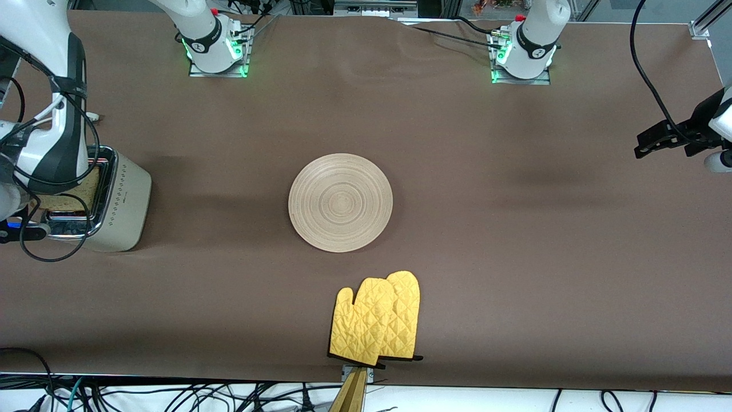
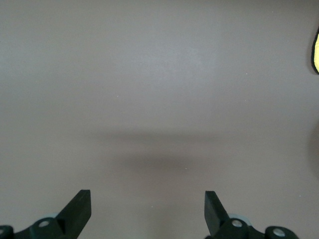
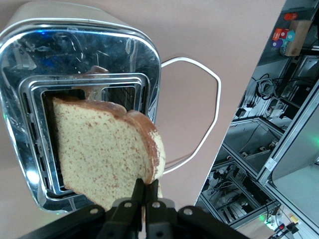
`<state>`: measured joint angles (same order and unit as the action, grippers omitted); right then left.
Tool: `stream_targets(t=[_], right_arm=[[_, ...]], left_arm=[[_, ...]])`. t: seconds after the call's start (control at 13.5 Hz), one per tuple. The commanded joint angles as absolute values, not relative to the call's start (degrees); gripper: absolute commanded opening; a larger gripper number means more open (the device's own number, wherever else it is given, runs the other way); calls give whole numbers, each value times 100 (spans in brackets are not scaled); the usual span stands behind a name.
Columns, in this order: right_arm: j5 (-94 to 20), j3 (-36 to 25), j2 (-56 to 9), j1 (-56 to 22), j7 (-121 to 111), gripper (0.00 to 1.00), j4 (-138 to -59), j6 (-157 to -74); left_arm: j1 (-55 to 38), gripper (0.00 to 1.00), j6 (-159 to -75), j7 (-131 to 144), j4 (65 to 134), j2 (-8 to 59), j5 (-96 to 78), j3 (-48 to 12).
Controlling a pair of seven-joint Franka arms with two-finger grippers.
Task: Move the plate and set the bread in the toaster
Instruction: 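Lower the bread into the toaster slot with the right gripper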
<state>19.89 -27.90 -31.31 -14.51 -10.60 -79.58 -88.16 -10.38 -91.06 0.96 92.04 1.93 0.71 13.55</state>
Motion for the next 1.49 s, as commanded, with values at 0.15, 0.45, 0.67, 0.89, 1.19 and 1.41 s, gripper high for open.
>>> stream_targets(t=[0.15,0.45,0.67,0.89,1.19,1.41], right_arm=[[1960,-2778,-3111,-1529,-344,0,-7937,-8772],[1969,-2812,-3059,-1503,-141,0,-7937,-8525],[1960,-2857,-3059,-1529,313,0,-7937,-8421],[1942,-2830,-3111,-1739,948,0,-7980,-8324],[1925,-2751,-3146,-1854,1327,0,-7980,-8279],[1907,-2628,-3173,-1854,1459,0,-7998,-8332]], left_arm=[[-993,100,-9062,53,9062,255,-61,1336],[-993,100,-9062,53,9062,255,-62,1336],[-993,100,-9062,53,9062,264,-62,1336],[-993,100,-9062,53,9062,264,-62,1336],[-993,100,-9062,53,9062,264,-53,1336],[-993,100,-9062,53,9062,264,-53,1336]])
